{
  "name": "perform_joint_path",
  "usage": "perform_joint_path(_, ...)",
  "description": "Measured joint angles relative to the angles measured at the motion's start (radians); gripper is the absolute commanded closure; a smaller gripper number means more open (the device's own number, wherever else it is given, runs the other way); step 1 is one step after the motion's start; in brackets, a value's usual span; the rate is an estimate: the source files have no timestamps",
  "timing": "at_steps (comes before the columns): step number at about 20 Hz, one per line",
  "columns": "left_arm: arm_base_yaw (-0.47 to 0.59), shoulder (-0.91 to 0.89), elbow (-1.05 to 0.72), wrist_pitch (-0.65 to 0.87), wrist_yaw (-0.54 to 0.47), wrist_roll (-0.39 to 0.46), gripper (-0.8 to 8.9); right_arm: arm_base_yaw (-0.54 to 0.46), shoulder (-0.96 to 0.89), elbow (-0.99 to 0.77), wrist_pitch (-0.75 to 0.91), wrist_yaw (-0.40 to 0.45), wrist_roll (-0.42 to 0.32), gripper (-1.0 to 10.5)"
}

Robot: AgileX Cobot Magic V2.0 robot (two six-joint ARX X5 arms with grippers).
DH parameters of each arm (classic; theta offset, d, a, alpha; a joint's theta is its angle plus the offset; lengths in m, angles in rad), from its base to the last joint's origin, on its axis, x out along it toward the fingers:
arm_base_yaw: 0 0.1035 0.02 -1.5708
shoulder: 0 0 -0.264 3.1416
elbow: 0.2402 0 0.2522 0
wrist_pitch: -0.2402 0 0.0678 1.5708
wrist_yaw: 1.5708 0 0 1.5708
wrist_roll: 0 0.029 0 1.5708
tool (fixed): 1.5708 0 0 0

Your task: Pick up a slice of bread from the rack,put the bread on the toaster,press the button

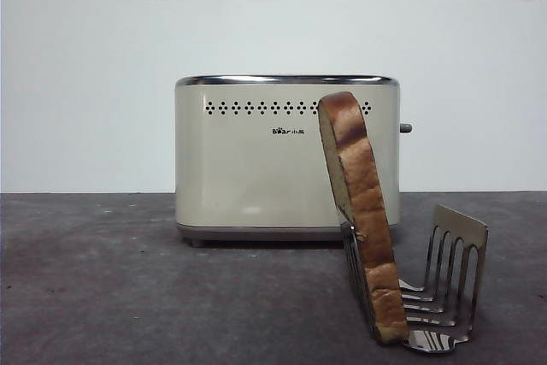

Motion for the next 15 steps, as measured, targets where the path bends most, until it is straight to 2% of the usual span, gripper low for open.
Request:
perform_joint_path(5, -0.029, 0.132, 0.129, -0.200, 0.055, -0.012, 8.19, 0.000, 0.023, 0.072, -0.037, -0.071, 0.007, 9.5)
perform_joint_path(7, -0.067, 0.203, 0.193, -0.282, 0.080, -0.017, 8.19, 0.000, 0.040, 0.090, -0.041, -0.126, 0.006, 9.5)
perform_joint_path(11, -0.193, 0.334, 0.322, -0.391, 0.084, -0.034, 8.19, 0.000, 0.110, 0.096, -0.048, -0.275, -0.024, 9.5)
perform_joint_path(15, -0.348, 0.464, 0.403, -0.399, 0.084, -0.053, 8.16, 0.000, 0.180, 0.096, -0.052, -0.453, -0.095, 9.5)
